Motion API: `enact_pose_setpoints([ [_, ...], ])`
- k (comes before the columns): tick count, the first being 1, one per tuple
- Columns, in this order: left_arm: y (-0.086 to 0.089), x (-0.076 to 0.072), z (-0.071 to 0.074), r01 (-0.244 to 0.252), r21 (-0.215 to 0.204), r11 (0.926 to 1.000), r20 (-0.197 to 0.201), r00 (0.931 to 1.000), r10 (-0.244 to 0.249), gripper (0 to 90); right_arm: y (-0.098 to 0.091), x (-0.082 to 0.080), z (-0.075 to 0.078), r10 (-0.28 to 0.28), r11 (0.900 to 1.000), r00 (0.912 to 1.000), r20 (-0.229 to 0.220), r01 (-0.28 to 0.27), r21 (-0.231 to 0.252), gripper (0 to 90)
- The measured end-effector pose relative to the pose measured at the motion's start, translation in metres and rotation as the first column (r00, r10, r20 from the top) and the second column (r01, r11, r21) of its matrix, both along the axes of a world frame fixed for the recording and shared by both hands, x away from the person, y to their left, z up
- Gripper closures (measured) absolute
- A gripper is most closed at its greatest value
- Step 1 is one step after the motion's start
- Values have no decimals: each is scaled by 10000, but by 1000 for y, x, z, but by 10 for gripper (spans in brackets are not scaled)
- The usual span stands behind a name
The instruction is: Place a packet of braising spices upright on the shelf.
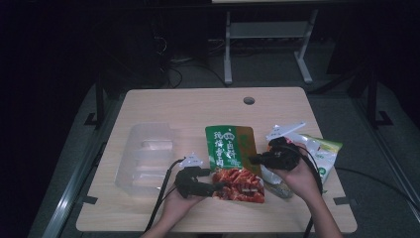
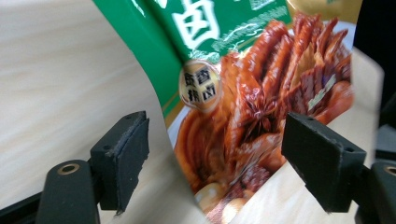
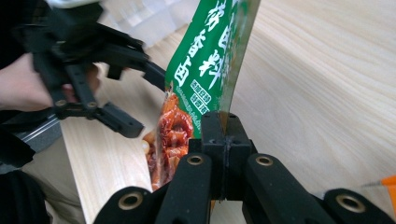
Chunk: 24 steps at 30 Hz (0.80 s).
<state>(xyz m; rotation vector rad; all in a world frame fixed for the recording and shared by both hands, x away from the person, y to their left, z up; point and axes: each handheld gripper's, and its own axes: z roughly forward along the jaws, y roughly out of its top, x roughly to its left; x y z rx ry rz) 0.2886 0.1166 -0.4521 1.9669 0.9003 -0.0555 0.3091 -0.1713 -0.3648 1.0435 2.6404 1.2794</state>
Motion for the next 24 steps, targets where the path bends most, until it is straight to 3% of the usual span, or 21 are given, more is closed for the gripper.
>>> enact_pose_setpoints([
  [4,-8,15,-6,382,-909,9951,-863,9952,-461,266,-7,-13,-3,44,10000,9992,392,-43,-32,896],
  [6,-9,24,-8,554,-1512,9870,-1274,9890,-750,392,-12,-16,-7,96,9999,9991,411,-99,86,896],
  [9,-10,31,-8,488,-2005,9785,-1652,9828,-829,657,-21,-14,-15,12,10000,9997,248,-13,35,896],
  [10,-11,32,-7,556,-1994,9783,-1643,9824,-893,657,-21,-14,-15,12,10000,9997,248,-13,35,896],
  [15,-14,33,-3,900,-1947,9767,-1351,9838,-1176,815,-27,-15,-17,-162,9997,9997,187,158,191,896],
  [19,-12,30,6,879,-1797,9798,-875,9906,-1049,854,-28,-15,-16,-258,9991,9992,317,247,356,895],
  [22,-8,23,17,780,-1413,9869,-230,9964,-821,861,-28,-15,-15,-310,9984,9988,366,292,491,890],
  [24,-8,18,25,755,-866,9934,389,9966,-724,863,-25,-15,-16,-296,9986,9987,408,277,454,876],
])
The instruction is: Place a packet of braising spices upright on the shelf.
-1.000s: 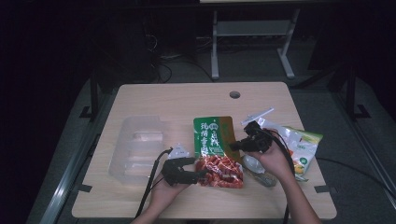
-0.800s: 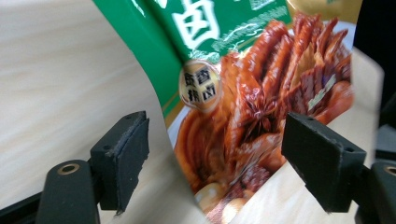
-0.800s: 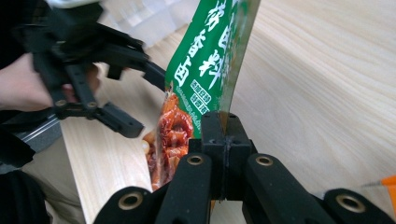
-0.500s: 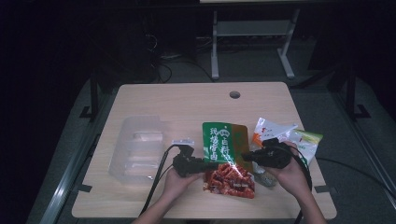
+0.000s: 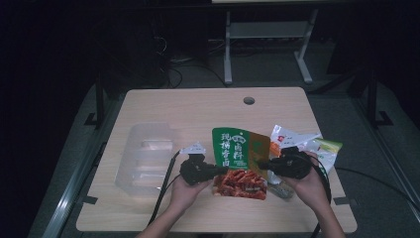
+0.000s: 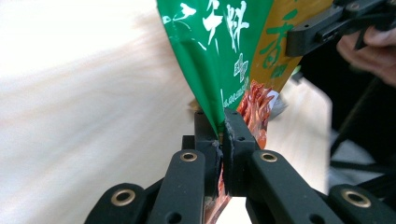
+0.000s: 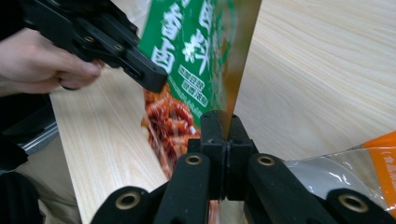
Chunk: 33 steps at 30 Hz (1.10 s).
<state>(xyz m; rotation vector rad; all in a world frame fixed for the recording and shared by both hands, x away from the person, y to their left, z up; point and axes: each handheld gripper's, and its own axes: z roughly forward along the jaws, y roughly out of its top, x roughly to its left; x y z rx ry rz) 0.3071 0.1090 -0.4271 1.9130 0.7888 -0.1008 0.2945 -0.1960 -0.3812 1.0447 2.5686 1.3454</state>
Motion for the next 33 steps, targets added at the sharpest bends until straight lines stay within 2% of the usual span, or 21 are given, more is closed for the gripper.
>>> enact_pose_setpoints([
  [3,2,-2,5,-19,237,9997,278,9996,12,865,2,0,-1,61,9998,10000,-7,-61,163,866],
  [7,4,-4,8,24,436,9990,502,9987,-46,866,9,1,0,182,9991,9998,-62,-179,371,791],
  [10,4,-5,9,146,521,9985,684,9975,-181,865,14,2,1,225,9992,9997,44,-227,337,743],
  [13,3,-7,10,148,525,9985,740,9971,-186,866,18,4,1,284,9992,9995,101,-286,266,735],
  [16,3,-8,11,172,631,9979,802,9965,-222,865,24,6,-1,284,9993,9996,95,-287,241,748],
  [17,3,-8,10,182,685,9975,802,9965,-237,864,26,6,-1,267,9994,9996,-39,-266,227,795],
  [19,4,-8,9,204,715,9972,744,9969,-258,857,28,4,-2,275,9996,9996,44,-276,28,875],
  [20,4,-8,9,212,715,9972,714,9971,-263,850,28,3,-2,240,9997,9997,60,-240,17,880],
  [21,5,-9,9,194,732,9971,707,9972,-246,836,27,3,-1,291,9996,9996,49,-291,46,884],
  [24,9,-9,9,336,632,9974,308,9989,-356,747,26,0,0,340,9992,9994,111,-342,184,887],
  [26,12,-13,10,303,634,9975,358,9988,-326,677,26,-3,3,420,9986,9990,115,-424,323,888],
  [27,13,-15,11,370,717,9967,482,9980,-405,616,25,-9,8,415,9983,9988,244,-424,391,890],
  [28,14,-18,12,297,770,9966,522,9981,-338,616,25,-9,8,415,9983,9988,244,-424,391,890],
  [29,15,-20,13,272,875,9958,658,9973,-330,576,25,-11,10,419,9983,9986,330,-432,401,891],
  [33,19,-34,16,148,1516,9883,1180,9925,-330,478,26,-20,20,347,9989,9970,694,-368,287,892],
])
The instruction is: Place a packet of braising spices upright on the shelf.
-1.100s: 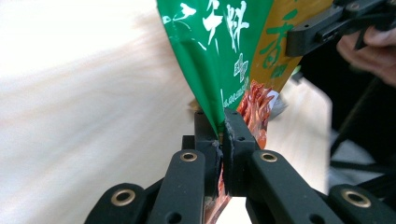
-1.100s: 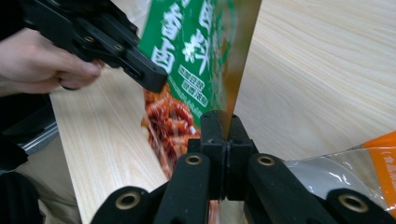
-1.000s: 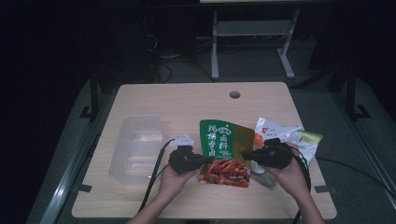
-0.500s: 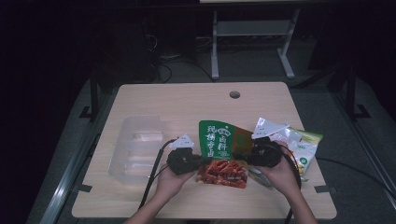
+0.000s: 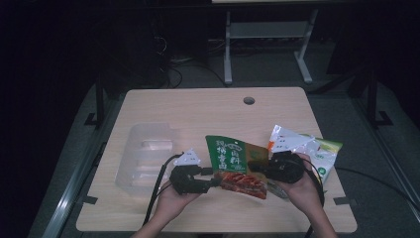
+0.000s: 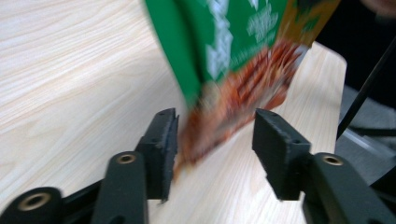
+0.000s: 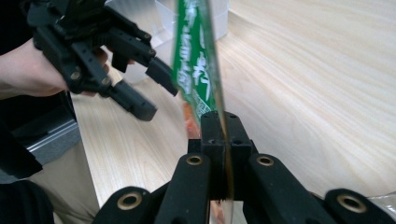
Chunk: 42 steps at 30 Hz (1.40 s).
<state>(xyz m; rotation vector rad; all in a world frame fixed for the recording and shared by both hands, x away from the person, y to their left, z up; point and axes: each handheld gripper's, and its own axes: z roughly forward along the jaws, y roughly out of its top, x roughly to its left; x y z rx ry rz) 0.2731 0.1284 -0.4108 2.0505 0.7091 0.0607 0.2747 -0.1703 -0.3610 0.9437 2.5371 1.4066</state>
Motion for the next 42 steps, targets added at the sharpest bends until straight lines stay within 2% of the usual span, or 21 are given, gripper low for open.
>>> enact_pose_setpoints([
  [3,4,-10,2,28,200,9998,226,9997,-32,408,2,-3,8,-127,9999,9996,243,127,-12,892],
  [6,10,-20,4,143,333,9993,454,9988,-158,397,4,-2,12,-210,9997,9991,374,214,-104,893],
  [12,20,-36,7,407,143,9991,665,9969,-415,368,13,6,28,-222,9994,9990,387,232,-254,893],
  [15,22,-41,6,473,94,9988,812,9955,-480,337,27,16,43,-162,9996,9988,472,174,-239,893],
  [17,24,-42,5,632,190,9978,971,9932,-648,334,30,19,45,-151,9996,9986,513,163,-245,893],
  [19,25,-45,3,714,213,9972,940,9929,-731,334,39,25,50,-94,9997,9985,533,107,-234,893],
  [21,27,-47,3,711,334,9969,1159,9905,-746,318,46,31,53,-9,9998,9985,552,20,-193,893],
  [23,29,-48,3,686,281,9972,1231,9898,-716,314,54,38,55,98,9998,9985,532,-90,-169,893],
  [24,30,-48,3,611,171,9980,1207,9907,-627,313,59,42,57,148,9997,9985,528,-138,-204,893],
  [29,31,-48,3,643,255,9976,1325,9889,-671,309,83,59,66,485,9981,9973,548,-463,-406,893],
  [36,28,-48,-3,810,353,9961,1163,9896,-846,309,101,75,76,577,9978,9968,544,-557,-371,893],
  [39,26,-49,-4,837,367,9958,1131,9897,-874,302,115,84,81,665,9973,9965,515,-647,-359,893],
  [42,27,-48,-4,798,397,9960,1260,9885,-842,296,122,88,83,683,9971,9963,517,-665,-369,893],
])
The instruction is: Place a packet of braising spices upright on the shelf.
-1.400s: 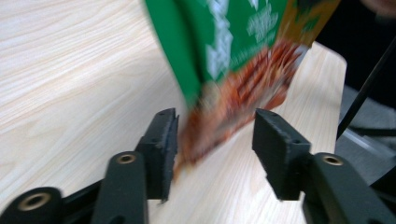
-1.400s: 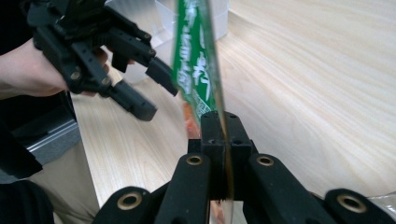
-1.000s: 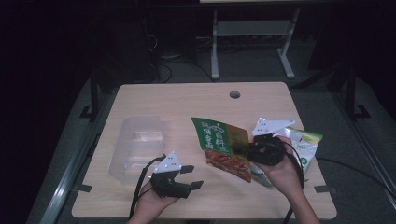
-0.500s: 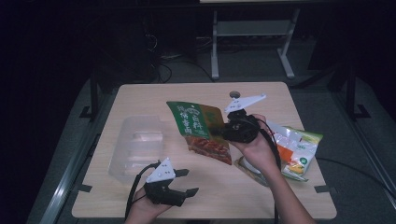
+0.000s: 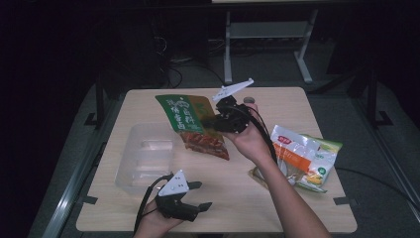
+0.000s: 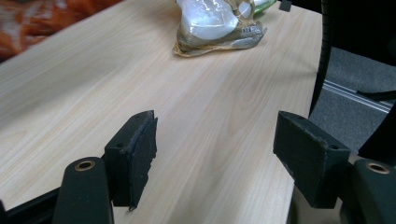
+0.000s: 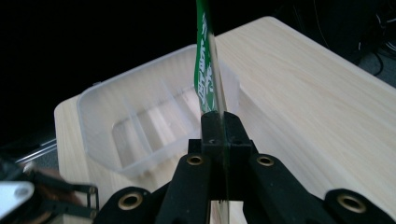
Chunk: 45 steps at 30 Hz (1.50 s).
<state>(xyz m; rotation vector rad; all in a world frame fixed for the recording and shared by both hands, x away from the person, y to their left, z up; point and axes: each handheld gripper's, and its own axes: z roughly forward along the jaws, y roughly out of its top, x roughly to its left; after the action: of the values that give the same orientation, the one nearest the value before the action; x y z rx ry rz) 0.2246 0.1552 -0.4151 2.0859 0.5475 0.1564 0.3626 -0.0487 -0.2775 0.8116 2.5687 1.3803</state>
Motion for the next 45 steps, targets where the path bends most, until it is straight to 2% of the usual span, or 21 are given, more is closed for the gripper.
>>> enact_pose_setpoints([
  [12,0,2,0,27,-96,10000,-71,10000,-28,291,40,22,9,361,9993,9993,11,-361,-16,893],
  [13,0,2,0,75,-31,10000,-19,10000,-75,291,43,25,8,424,9991,9990,136,-423,-76,893],
  [16,0,2,-1,135,31,9999,71,9999,-135,290,55,30,8,447,9990,9990,31,-447,-34,893],
  [17,0,2,-1,99,-28,9999,17,9999,-99,289,63,34,8,496,9988,9988,58,-496,16,893],
  [21,2,2,-1,71,-99,9999,-10,10000,-72,289,75,41,6,555,9984,9985,-11,-555,144,893],
  [23,2,2,0,108,-53,9999,63,9999,-108,289,87,47,3,549,9984,9985,-79,-548,162,893],
  [29,4,1,0,104,72,9999,259,9996,-105,286,106,58,-2,580,9981,9983,-52,-578,204,893],
  [35,7,2,0,33,-38,10000,172,9998,-33,284,126,69,-9,576,9977,9980,-263,-566,360,893],
  [37,6,1,0,2,-32,10000,186,9998,-2,284,132,72,-14,652,9968,9975,-273,-639,476,893],
  [40,6,1,-1,2,-46,10000,127,9999,-1,284,143,78,-24,671,9959,9962,-560,-635,641,893],
  [45,6,2,-2,48,-18,10000,110,9999,-48,283,150,85,-38,685,9954,9945,-798,-627,728,894],
])
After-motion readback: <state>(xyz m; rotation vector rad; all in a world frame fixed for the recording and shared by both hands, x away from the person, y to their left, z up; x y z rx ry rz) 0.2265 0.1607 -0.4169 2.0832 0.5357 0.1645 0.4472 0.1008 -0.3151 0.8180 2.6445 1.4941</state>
